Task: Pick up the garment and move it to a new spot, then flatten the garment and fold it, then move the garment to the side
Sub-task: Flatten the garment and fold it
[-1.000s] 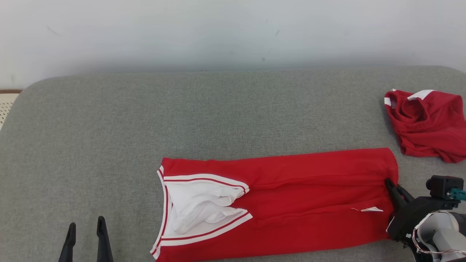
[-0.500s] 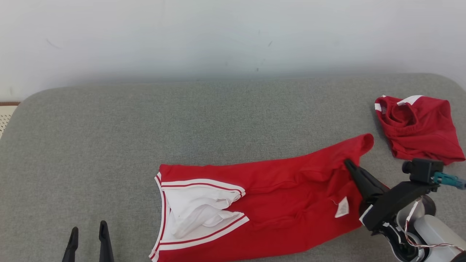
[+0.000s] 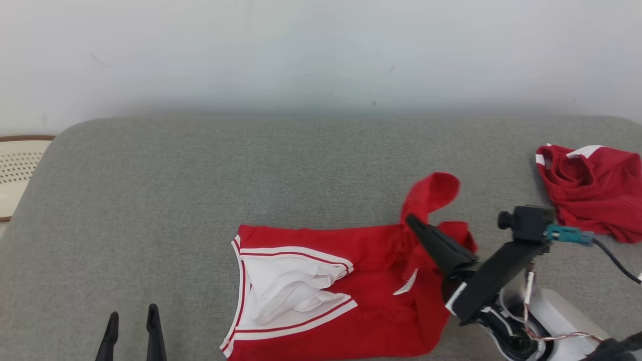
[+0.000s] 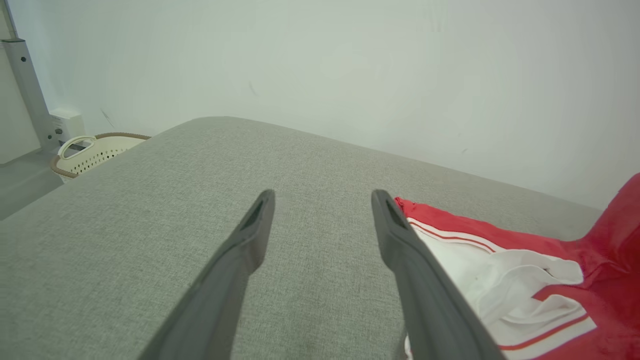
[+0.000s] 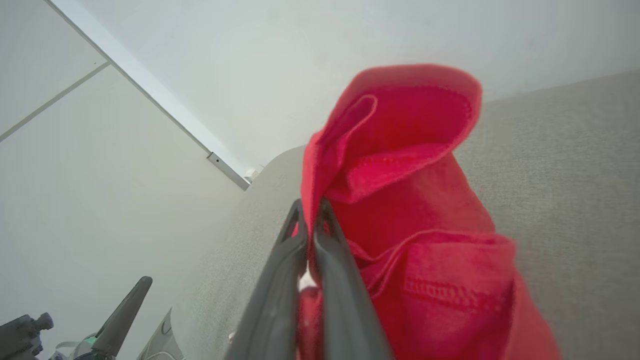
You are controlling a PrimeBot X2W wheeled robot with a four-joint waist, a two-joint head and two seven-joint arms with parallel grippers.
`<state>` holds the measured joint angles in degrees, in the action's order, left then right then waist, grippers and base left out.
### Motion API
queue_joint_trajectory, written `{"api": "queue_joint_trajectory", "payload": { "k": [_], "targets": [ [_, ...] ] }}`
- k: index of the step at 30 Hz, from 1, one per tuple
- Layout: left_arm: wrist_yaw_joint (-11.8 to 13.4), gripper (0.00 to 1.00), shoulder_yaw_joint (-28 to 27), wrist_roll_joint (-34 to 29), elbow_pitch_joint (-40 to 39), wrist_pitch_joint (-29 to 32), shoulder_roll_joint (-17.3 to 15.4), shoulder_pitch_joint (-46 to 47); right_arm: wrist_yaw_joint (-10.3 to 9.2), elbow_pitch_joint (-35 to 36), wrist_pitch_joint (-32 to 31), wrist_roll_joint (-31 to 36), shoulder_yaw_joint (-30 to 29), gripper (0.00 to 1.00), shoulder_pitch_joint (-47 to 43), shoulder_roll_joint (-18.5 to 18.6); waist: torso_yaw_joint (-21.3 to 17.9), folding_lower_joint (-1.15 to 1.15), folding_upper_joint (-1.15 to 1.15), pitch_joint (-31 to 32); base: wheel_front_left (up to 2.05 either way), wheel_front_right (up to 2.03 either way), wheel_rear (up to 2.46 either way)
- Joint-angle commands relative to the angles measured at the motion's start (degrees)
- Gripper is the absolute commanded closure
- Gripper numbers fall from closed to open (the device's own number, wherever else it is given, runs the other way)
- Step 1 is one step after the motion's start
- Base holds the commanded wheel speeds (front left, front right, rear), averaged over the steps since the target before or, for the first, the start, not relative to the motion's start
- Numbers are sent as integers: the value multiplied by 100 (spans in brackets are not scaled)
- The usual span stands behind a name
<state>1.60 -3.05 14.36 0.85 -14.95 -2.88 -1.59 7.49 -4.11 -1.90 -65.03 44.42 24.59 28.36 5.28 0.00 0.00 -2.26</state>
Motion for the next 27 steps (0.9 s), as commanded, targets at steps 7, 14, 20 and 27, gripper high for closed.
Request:
{"api": "queue_joint_trajectory", "payload": {
  "k": [7,14,20,27],
  "targets": [
    [-28,0,41,2,33,-23,-5,-13,1,-139,32,113,298,100,363,-412,222,0,0,-51,0,0,0],
    [-75,0,122,55,148,-23,-4,180,2,-609,56,239,547,100,676,-809,436,0,0,-156,0,0,0],
    [-66,0,306,138,249,-23,-4,317,2,-1121,98,207,800,100,1000,-1139,654,0,0,-270,0,0,0],
    [-28,0,559,234,351,-23,-4,469,2,-1530,174,100,1082,100,1346,-1374,878,0,0,-403,0,0,0]
  ]
}}
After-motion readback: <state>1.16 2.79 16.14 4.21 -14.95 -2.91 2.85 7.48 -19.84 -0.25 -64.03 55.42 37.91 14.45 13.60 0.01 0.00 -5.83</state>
